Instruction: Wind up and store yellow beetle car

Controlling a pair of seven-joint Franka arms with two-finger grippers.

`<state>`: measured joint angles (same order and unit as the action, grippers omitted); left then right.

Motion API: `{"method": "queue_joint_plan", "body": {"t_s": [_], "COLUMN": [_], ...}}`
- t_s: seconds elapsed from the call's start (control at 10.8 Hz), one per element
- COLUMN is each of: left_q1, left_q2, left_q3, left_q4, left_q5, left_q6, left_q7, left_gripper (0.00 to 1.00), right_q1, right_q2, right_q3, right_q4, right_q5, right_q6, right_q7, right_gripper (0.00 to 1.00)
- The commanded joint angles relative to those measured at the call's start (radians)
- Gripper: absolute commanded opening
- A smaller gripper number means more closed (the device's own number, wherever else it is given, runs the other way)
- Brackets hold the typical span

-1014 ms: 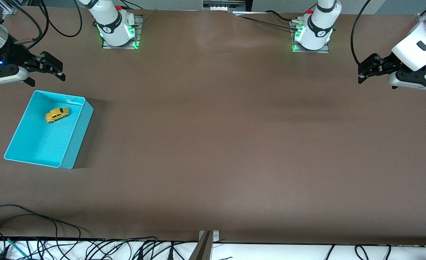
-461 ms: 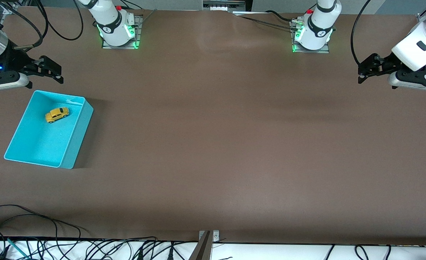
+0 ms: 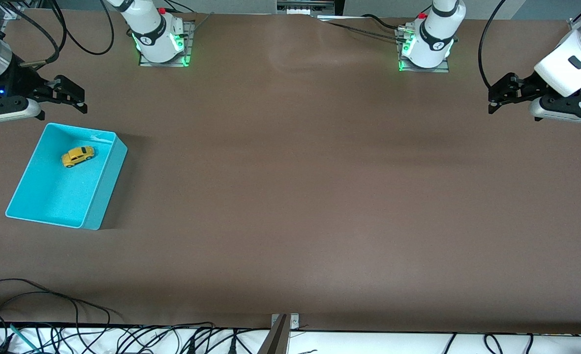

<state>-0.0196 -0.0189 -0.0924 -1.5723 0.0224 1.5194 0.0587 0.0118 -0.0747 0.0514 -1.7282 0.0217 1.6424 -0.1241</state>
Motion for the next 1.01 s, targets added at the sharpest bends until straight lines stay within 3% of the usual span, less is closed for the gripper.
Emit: {"method": "queue_joint_plan", "body": {"t_s": [0.0,0.92], "left_q1": [-0.010,-0.010], "left_q2": [-0.001,-0.001], "left_q3": [0.003,0.003], "left_q4": [0.011,0.012], "left_q5": [0.027,0.027], "left_q6": [-0.015,-0.013], "left_q7": [-0.008,-0.008], "left_gripper": [1.00,1.00], "right_q1": [0.011,0.005], "right_q2": [0.010,0.009], "right_q3": [-0.001,-0.008], "right_q4": [0.032,0.042], "right_q5": [-0.009,-0.031], "right_q6": [-0.030,-0.084], "right_q7": [0.012,0.014], "right_gripper": [1.00,1.00]}}
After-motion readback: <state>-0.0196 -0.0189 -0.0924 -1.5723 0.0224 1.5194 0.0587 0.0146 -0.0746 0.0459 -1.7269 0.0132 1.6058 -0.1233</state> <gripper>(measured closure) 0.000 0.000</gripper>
